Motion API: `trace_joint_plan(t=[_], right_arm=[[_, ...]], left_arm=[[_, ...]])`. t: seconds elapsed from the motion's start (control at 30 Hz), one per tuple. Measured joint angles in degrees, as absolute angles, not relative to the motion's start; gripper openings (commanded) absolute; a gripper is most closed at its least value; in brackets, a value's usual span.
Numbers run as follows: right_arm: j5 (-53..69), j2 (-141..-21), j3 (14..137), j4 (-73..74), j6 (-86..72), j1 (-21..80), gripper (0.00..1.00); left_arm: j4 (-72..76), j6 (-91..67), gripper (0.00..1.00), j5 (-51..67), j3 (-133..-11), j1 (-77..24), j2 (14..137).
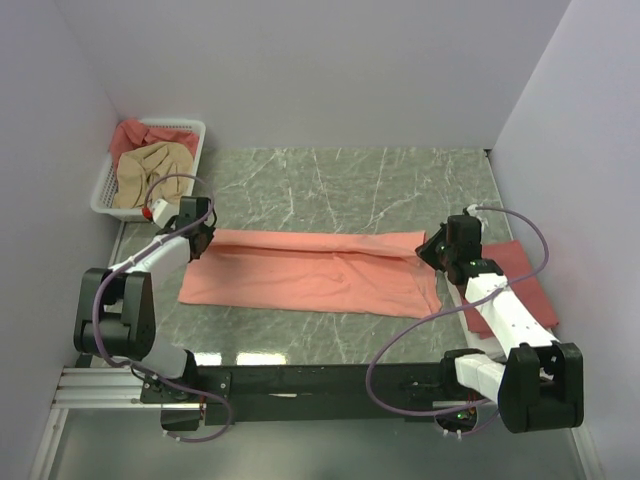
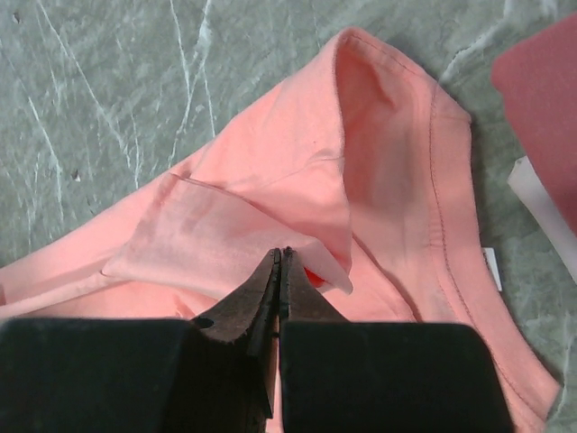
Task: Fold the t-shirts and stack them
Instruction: Fold the tshirt
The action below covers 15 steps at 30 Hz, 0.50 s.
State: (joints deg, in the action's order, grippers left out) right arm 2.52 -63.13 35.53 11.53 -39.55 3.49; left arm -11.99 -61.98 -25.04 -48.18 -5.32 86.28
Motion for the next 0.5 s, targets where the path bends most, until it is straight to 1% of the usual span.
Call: trace_joint_plan(t=[0.23,0.3,0.33,0.43,0.5], right_arm=[[3.07,-61.28,32.34,10.28,-39.55,3.49,0.0],[3.29,-61.14,31.22,10.13,-39.55,3.49,0.0],[3.36,-61.14,30.68,10.0,-39.55,3.49,0.0],[3.77,-61.12,29.61,9.85,-39.53,3.49,0.0],[4.03,-61.1,29.15,9.63,-39.53,3.49,0.0]], left_arm=[[-10.31,-62.7,0.02,-24.88,-44.1,-5.32,83.33],[-9.8,-62.72,0.07,-24.86,-42.68,-5.32,82.15],[-9.43,-62.72,0.18,-24.84,-41.85,-5.32,81.41],[-8.32,-63.18,0.31,-24.75,-39.24,-5.32,79.18],[-7.38,-64.16,0.31,-24.67,-36.73,-5.32,76.77]])
